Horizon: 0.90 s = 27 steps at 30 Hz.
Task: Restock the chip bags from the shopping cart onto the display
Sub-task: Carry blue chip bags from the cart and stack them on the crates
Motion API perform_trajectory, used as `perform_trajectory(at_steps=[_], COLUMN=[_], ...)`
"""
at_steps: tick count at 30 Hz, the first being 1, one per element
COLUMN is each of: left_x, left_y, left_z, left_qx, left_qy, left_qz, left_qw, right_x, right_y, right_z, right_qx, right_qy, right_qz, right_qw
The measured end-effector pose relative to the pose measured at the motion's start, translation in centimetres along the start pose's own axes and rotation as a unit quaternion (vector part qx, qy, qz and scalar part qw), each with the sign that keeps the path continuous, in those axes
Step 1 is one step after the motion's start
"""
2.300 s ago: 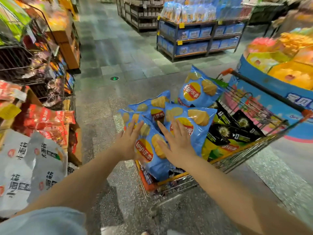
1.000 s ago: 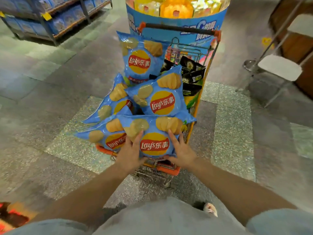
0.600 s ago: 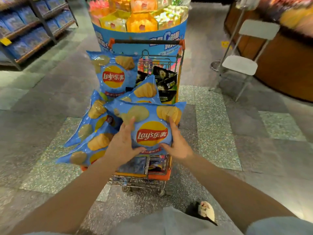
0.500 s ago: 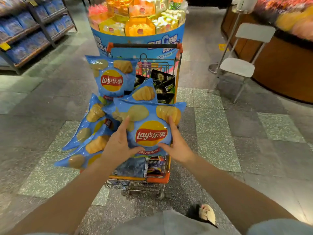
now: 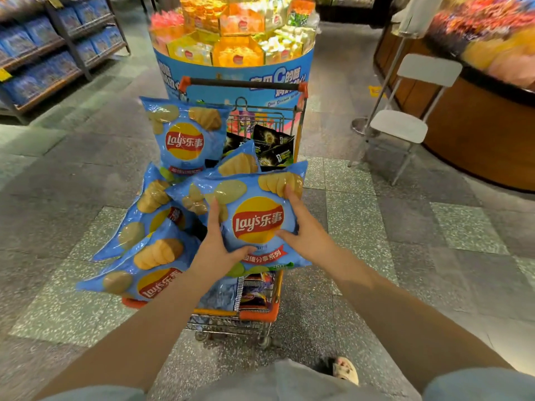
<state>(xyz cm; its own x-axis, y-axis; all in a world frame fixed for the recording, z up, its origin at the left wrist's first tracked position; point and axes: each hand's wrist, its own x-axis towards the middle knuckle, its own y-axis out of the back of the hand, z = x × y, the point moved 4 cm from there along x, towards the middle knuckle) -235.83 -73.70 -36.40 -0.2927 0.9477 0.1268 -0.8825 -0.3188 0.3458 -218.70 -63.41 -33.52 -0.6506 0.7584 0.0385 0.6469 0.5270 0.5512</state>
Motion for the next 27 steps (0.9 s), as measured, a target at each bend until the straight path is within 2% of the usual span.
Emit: perform_trajectory(at_steps=[6, 9, 14, 17, 19, 23, 27], left_x=[-0.3, -0.5, -1.6, -3.8, -5.1, -4.8, -3.2], left_y=[-2.1, -2.1, -2.1, -3.0, -3.7, -4.2, -3.8], left_z=[-2.3, -3.1, -4.5, -4.2, -5.1, -6.4, -4.2], left_qx=[-0.005, 0.020, 0.095, 0.195, 0.253, 0.256, 0.294], left_qy=[0.004, 0.022, 0.040, -0.028, -0.065, 0.034, -0.015], left_qz=[-0.019, 0.010, 0.065, 0.069, 0.039, -0.023, -0.048], left_qw=[1.000, 1.000, 0.993, 0.978, 0.965, 0.966, 0.954], right_x=[-1.7, -2.3, -5.0, -5.6, -5.5, -5.2, -5.2], right_y=[-0.9, -1.3, -2.6, -3.1, -3.1, -3.1, -2.2], right_z=[2.4, 3.0, 4.7, 5.6, 5.5, 5.7, 5.9], right_qx=[-0.023, -0.044, -0.138, -0.162, -0.151, -0.122, 0.003], right_qy=[-0.041, -0.040, -0.069, -0.112, -0.116, -0.113, -0.113], right_qz=[-0.010, 0.007, -0.068, -0.105, -0.101, -0.088, -0.029], right_qw=[0.999, 0.998, 0.986, 0.975, 0.976, 0.982, 0.993])
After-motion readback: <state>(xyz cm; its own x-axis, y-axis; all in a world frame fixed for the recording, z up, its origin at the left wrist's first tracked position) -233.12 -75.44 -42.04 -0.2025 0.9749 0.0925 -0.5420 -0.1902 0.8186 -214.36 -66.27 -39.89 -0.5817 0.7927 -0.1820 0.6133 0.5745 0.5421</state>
